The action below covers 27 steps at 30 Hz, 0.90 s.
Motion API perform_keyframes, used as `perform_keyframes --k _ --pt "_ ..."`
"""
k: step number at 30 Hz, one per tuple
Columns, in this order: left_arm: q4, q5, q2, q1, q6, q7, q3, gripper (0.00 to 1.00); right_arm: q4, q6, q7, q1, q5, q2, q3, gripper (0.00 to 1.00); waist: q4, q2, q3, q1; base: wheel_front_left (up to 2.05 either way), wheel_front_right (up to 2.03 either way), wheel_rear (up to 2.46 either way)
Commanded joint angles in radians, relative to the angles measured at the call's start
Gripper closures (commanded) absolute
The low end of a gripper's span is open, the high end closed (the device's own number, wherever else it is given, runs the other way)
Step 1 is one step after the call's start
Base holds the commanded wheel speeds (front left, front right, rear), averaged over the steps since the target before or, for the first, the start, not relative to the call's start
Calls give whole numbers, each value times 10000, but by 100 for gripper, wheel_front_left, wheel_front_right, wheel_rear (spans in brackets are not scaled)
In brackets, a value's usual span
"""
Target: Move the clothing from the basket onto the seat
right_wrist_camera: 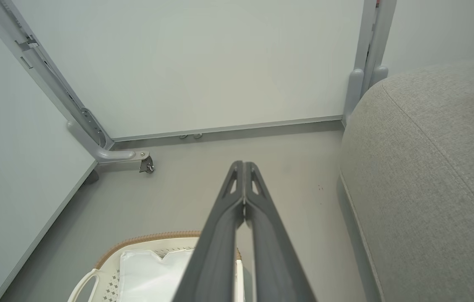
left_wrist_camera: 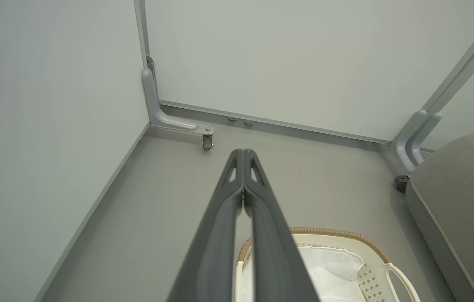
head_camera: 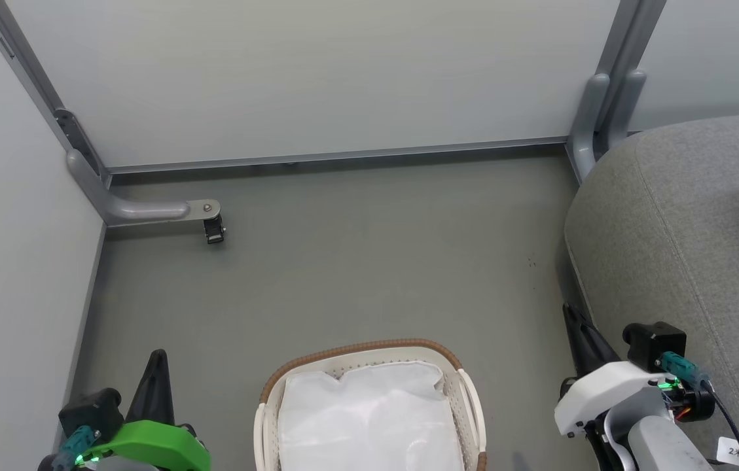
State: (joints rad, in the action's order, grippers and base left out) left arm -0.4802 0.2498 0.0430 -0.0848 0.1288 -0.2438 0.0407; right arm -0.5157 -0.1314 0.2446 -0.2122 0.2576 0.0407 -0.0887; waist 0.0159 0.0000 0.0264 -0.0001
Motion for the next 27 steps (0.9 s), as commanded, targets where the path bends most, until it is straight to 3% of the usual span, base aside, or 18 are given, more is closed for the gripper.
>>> perform_keyframes --k 1,27 --pt "202 504 34 -160 1 129 109 100 233 1 -120 -171 522 27 130 100 -2 0 -3 1 0 0 0" --pt "975 4768 55 -152 8 1198 261 100 1102 3 -1214 250 4745 56 716 100 -36 0 -52 1 0 0 0"
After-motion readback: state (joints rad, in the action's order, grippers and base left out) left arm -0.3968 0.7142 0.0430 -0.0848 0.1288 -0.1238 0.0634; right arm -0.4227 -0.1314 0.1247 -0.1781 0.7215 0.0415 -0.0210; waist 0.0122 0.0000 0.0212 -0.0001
